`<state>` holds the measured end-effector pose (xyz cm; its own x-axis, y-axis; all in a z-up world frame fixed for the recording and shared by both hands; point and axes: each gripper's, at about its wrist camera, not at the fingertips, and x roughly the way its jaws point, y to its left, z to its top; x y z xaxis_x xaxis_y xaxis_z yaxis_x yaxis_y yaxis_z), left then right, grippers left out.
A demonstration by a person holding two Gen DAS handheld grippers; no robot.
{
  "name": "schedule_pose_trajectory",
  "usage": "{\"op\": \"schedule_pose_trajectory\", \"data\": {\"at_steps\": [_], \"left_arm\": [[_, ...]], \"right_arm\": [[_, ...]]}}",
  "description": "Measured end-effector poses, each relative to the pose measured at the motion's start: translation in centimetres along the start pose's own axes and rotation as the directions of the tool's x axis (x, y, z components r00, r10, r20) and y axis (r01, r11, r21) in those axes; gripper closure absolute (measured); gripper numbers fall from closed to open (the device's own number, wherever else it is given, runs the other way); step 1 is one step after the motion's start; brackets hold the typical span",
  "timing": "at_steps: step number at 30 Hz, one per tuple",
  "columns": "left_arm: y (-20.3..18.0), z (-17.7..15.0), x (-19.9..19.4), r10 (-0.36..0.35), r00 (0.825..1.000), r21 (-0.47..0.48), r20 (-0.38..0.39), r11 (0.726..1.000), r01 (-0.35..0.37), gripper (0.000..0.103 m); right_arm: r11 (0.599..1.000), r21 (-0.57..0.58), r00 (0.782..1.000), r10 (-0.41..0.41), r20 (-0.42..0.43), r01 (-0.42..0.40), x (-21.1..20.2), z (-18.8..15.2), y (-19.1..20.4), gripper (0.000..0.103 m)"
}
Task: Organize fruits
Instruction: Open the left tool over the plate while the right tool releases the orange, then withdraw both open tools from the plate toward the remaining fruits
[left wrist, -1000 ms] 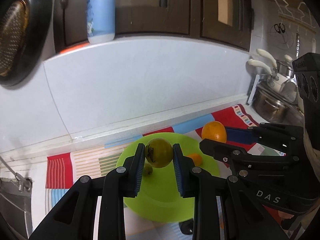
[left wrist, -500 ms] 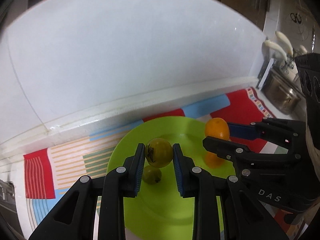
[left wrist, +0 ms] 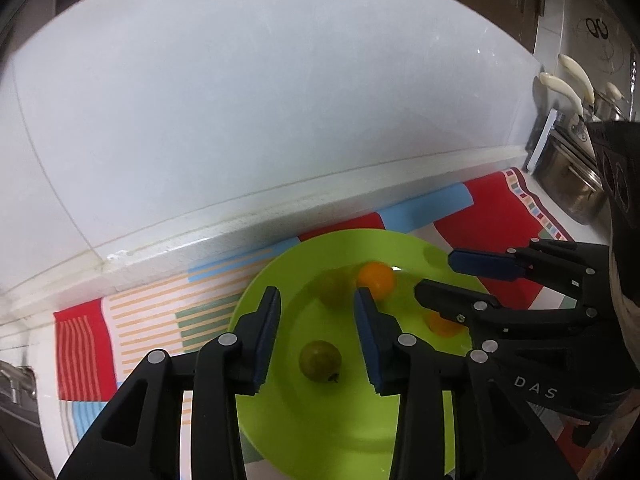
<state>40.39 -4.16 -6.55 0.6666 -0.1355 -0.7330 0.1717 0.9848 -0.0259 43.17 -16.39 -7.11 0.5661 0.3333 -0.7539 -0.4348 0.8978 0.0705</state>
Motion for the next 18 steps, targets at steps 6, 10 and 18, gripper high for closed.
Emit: {"op": "schedule_pose_trajectory", "data": {"at_steps": [6, 10, 18], "left_arm": [[-0.4, -0.4, -3.5, 0.023, 0.998, -0.001, 0.055, 1.000, -0.023, 0.060], [-0.6, -1.0, -6.5, 0.029, 0.995, -0.020, 0.096, 0.999, -0.027, 0.053], [-0.6, -2.5, -11.7, 0.039, 0.988, -0.066, 0.149, 0.997, -0.030, 0.048]], "right_arm": [[1.000, -0.004, 0.999, -0.006, 0.047, 0.006, -2.8, -0.6, 0.6, 0.064], [1.000, -0.009, 0.996, -0.003, 0.090, 0.004, -5.4, -0.9, 1.2, 0.064], [0.999, -0.037, 0.984, 0.014, 0.178, -0.007, -10.8, -1.6, 3.3, 0.063]]}}
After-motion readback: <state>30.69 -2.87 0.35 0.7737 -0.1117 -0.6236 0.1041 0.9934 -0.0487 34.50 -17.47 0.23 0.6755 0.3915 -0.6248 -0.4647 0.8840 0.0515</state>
